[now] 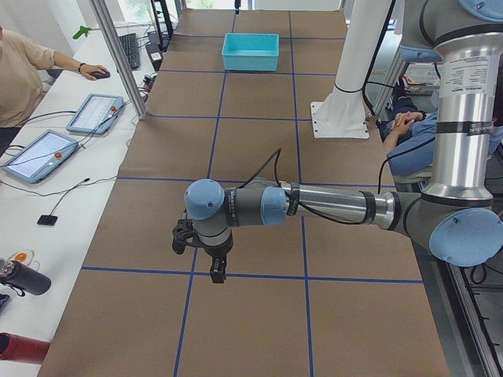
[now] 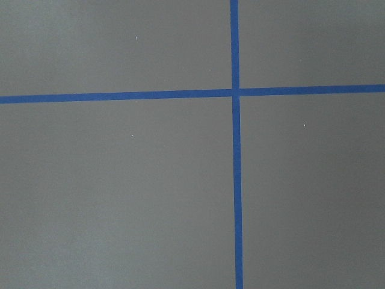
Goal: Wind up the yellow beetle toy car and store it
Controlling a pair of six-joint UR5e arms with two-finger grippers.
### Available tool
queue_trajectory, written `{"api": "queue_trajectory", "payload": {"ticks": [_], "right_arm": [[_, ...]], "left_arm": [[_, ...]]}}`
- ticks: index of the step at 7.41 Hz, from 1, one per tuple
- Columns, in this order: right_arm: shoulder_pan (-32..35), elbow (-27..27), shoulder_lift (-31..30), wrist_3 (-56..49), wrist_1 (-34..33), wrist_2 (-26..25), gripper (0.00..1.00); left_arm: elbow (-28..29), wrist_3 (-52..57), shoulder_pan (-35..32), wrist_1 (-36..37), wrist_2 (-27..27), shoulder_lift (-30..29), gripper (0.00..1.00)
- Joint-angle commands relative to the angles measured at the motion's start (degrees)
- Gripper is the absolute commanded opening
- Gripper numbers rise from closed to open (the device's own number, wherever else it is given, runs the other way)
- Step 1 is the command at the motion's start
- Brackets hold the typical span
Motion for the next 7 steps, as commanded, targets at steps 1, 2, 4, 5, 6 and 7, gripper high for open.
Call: {"api": "queue_trajectory", "payload": {"ticks": [1, 2, 4, 5, 6, 7], "right_arm": [[-0.03, -0.06, 0.0, 0.0, 0.0, 0.01, 1.0], [0.06, -0.06, 0.09, 0.0, 0.0, 0.01, 1.0], [-0.03, -0.06, 0.09, 0.0, 0.0, -0.08, 1.0], [-0.03, -0.24, 0.09, 0.0, 0.0, -0.08, 1.0], [-0.03, -0.5, 0.09, 0.0, 0.09, 0.01, 1.0], [-0.03, -0.59, 0.09, 0.09, 0.09, 0.01, 1.0]], "left_arm": [[-0.04, -0.08, 0.0, -0.01, 0.0, 0.02, 1.0], [0.05, -0.17, 0.0, 0.08, 0.0, 0.02, 1.0], [-0.56, 0.44, 0.0, -0.09, -0.09, 0.02, 1.0], [-0.83, 0.44, 0.09, -0.44, -0.09, -0.24, 1.0], [-0.92, 0.44, 0.26, -2.62, -0.09, -0.16, 1.0], [-1.26, 0.44, 0.26, -3.6, -0.18, -0.07, 1.0]]}}
